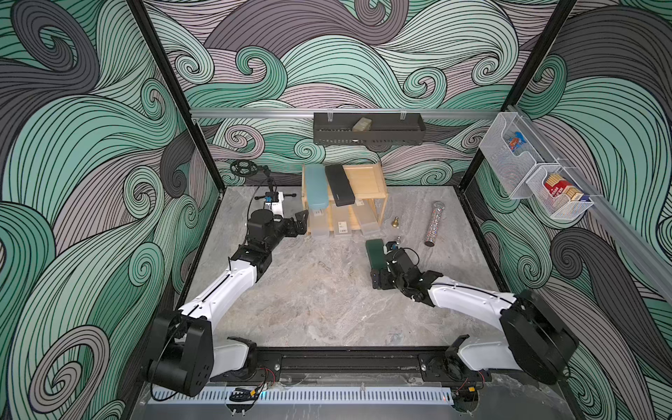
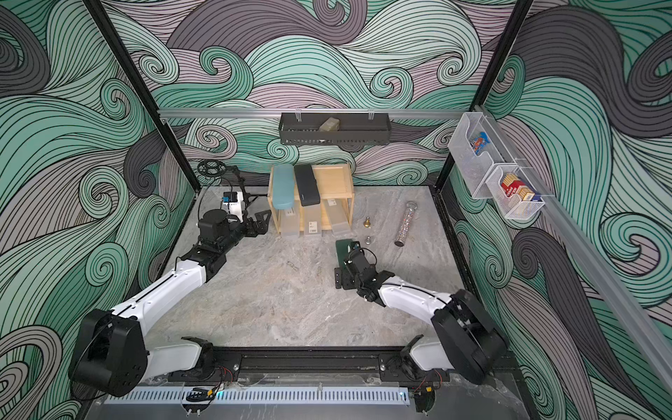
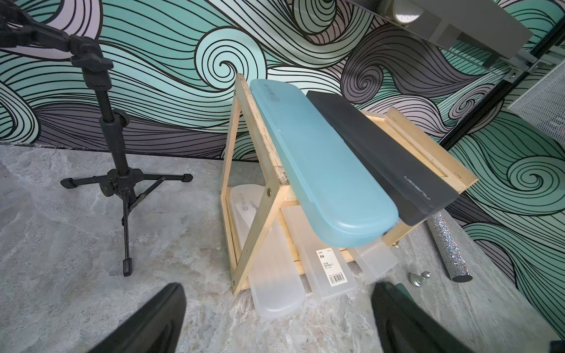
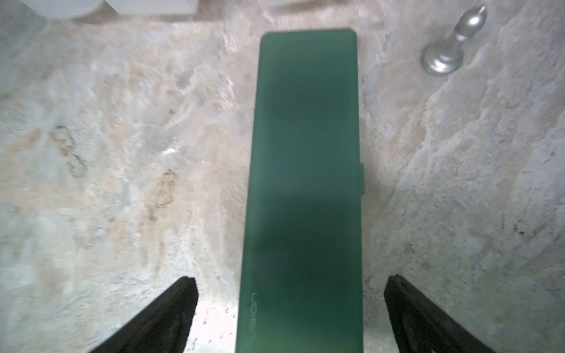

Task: Remove the pencil cases from the shelf
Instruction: Place the pencil case at the center of the board, then pick up the pencil case from the shelf.

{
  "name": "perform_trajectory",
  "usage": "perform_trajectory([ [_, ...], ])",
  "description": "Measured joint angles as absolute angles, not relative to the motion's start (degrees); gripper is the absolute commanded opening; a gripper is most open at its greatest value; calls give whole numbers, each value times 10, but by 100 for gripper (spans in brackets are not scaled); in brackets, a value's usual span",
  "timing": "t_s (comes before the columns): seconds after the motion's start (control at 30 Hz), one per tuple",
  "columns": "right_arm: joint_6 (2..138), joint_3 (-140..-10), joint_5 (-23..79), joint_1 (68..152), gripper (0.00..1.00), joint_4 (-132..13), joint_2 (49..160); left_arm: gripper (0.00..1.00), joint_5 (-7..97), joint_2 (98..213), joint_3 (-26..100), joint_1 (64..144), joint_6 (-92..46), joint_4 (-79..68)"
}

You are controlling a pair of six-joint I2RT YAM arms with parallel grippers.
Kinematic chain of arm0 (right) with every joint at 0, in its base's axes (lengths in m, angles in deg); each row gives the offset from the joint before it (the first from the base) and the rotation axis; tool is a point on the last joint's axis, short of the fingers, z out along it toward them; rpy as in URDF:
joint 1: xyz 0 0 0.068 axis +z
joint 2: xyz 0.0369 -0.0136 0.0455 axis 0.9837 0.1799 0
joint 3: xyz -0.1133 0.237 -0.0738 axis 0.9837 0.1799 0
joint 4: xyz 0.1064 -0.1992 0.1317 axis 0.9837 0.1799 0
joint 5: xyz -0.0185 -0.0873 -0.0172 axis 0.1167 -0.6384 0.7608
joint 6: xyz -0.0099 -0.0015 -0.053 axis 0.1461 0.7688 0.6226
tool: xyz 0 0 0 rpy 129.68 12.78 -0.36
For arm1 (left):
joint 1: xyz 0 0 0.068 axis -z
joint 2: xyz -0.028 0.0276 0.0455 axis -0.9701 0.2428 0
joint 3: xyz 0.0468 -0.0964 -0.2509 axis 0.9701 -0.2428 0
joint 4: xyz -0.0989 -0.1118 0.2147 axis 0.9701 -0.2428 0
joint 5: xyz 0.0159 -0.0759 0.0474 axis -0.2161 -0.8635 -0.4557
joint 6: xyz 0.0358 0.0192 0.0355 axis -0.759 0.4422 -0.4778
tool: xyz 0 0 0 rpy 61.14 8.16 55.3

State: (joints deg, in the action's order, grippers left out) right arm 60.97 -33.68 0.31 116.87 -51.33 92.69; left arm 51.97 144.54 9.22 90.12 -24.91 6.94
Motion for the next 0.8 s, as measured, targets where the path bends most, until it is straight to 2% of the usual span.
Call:
perform_trajectory([
  [0.2, 655, -459, -1, 1170, 100, -441, 854, 99, 520, 1445, 92, 901, -249, 69],
  [0.33, 713, -584, 2, 1169, 100, -408, 869, 99, 520, 1444, 92, 901, -249, 69],
  [0.53, 783, -776, 62, 1141, 100, -392, 1003, 98, 519, 1436, 92, 901, -249, 63],
  [0.8, 829, -923, 117, 1117, 100, -376, 1199, 99, 520, 1432, 92, 901, -249, 55],
])
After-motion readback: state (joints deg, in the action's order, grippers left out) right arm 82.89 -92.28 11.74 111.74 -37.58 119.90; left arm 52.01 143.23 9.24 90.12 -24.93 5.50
